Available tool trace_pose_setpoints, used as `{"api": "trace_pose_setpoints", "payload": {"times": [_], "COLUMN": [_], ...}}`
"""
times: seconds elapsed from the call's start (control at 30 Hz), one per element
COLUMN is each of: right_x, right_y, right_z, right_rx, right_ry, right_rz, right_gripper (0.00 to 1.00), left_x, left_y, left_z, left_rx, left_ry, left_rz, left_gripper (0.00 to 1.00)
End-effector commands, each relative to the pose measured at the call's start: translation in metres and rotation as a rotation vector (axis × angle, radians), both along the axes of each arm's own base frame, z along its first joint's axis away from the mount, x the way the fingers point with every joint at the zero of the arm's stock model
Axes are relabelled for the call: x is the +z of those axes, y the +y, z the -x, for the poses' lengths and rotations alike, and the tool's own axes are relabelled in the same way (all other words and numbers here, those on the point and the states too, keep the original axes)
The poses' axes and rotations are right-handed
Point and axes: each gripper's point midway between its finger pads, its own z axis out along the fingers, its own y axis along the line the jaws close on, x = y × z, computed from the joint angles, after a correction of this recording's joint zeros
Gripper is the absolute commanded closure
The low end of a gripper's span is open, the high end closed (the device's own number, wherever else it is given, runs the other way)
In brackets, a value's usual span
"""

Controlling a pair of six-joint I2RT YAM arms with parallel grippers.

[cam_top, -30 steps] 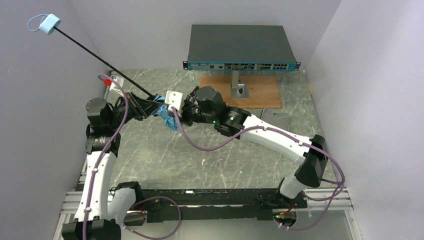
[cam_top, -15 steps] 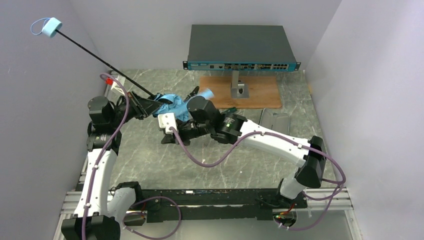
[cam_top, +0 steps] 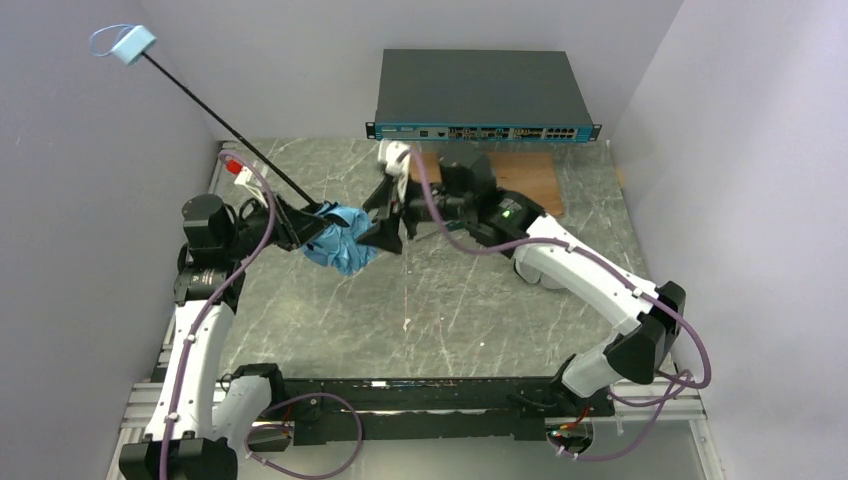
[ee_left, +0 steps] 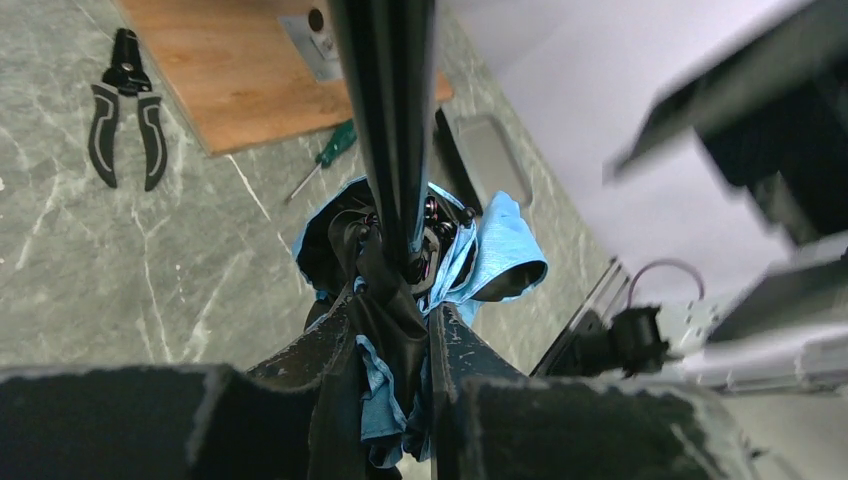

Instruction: Open the umbrella

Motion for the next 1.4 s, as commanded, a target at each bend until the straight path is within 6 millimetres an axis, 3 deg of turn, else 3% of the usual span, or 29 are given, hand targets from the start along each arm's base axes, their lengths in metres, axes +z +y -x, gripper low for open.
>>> {"api": "trace_pose_setpoints", "payload": {"times": [0.0,0.13,0.37,0.7,0.9,1.03,1.1,1.2,1.23,1.3,1.37], "right_x": [0.070,0.078,0.062,0.034,0.026,0.016,0.016,0.019,0.022,0.028,0.034], "right_y": [-0.018,-0.015,0.006,0.022,0.028,0.026,0.025,0.020,0.016,0.007,-0.005], "right_z": [-0.016,-0.013,0.007,0.010,0.017,0.023,0.027,0.030,0.028,0.020,0.010], "right_rx": [-0.067,-0.039,0.088,0.117,0.163,0.183,0.197,0.199,0.189,0.148,0.102], "right_ry": [0.082,0.112,0.206,0.218,0.239,0.278,0.296,0.294,0.281,0.267,0.254], "right_rz": [-0.171,-0.206,-0.207,-0.149,-0.123,-0.105,-0.100,-0.100,-0.107,-0.123,-0.143], "right_gripper": [0.23,0.19,0.37,0.50,0.62,0.83,1.00,1.00,1.00,1.00,1.00], "left_x": [0.011,0.005,0.017,0.017,0.019,0.019,0.017,0.015,0.016,0.015,0.015], "left_y": [-0.017,-0.032,-0.055,-0.070,-0.075,-0.073,-0.072,-0.070,-0.069,-0.065,-0.059], "left_z": [0.029,0.051,0.076,0.093,0.092,0.089,0.088,0.086,0.086,0.084,0.082], "left_rx": [-0.203,-0.380,-0.546,-0.650,-0.670,-0.663,-0.655,-0.640,-0.633,-0.609,-0.570], "left_ry": [-0.214,-0.254,-0.305,-0.304,-0.299,-0.332,-0.331,-0.323,-0.327,-0.322,-0.313], "left_rz": [-0.181,-0.209,-0.172,-0.151,-0.148,-0.198,-0.214,-0.234,-0.243,-0.269,-0.291], "left_gripper": [1.00,1.00,1.00,1.00,1.00,1.00,1.00,0.99,0.81,0.37,0.21]}}
